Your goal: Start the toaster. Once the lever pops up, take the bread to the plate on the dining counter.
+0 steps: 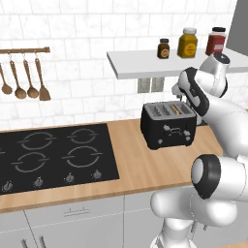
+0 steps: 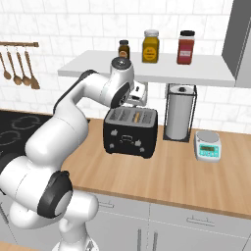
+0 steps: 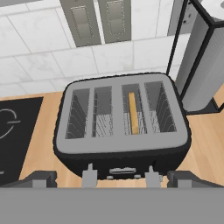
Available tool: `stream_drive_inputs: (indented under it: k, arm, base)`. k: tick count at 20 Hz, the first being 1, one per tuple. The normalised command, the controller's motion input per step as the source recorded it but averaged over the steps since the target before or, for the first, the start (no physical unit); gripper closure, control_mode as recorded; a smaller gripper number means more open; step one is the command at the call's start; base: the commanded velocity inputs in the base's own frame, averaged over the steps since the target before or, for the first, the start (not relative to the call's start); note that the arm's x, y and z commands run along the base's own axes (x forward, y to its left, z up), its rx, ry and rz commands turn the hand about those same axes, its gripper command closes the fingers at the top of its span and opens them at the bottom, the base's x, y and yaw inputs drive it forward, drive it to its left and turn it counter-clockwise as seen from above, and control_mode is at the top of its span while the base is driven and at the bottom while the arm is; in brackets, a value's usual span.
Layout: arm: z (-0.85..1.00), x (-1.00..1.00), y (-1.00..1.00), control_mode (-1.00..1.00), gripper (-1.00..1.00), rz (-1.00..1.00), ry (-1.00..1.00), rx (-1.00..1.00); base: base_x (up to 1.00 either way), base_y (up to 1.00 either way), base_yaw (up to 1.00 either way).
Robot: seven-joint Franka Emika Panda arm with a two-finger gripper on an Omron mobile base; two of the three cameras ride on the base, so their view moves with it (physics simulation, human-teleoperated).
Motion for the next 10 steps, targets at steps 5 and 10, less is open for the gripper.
stream_drive_inputs:
  k: [5,10]
  arm:
    - [0.0,0.0,0.0,-1.0,-1.0,0.0,0.0,0.0]
    - [0.0,0.0,0.0,-1.0,-1.0,0.0,0.0,0.0]
  base:
    - [0.0,0.0,0.0]
    - [0.0,0.0,0.0]
